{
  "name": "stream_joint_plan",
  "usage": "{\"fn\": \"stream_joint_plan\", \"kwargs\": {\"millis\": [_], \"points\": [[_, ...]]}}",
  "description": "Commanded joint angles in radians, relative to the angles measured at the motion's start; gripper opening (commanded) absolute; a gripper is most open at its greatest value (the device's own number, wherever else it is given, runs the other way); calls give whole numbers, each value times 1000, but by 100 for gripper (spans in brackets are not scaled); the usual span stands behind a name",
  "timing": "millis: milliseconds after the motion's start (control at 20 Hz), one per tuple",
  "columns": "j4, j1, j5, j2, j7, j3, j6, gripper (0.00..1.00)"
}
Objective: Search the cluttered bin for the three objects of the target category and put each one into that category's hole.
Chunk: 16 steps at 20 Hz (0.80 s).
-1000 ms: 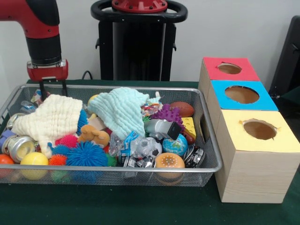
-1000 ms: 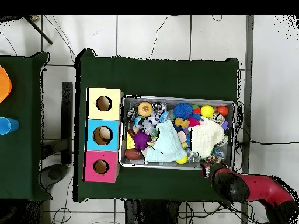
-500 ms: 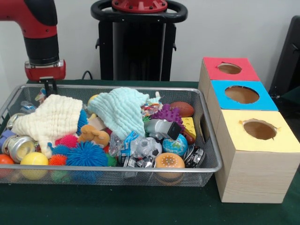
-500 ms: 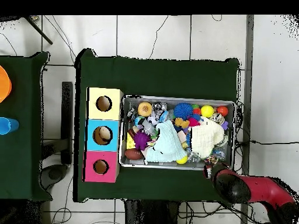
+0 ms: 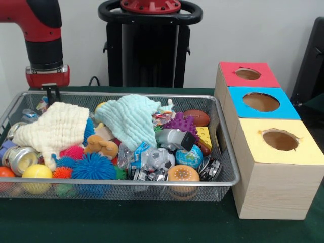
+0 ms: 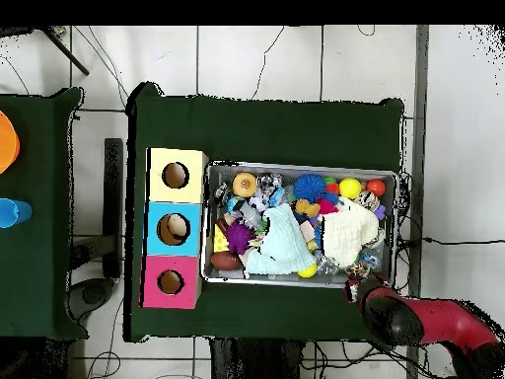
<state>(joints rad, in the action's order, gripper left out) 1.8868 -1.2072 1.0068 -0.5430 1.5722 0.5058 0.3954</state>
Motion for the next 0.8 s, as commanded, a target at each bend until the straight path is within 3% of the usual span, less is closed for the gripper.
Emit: {"fn": "stream_joint_plan", "kwargs": {"millis": [50,800], "points": [[-77,3,61,-4,-157,25,26,0],[-31,14,-19,-62,-166,30,120,0]]}}
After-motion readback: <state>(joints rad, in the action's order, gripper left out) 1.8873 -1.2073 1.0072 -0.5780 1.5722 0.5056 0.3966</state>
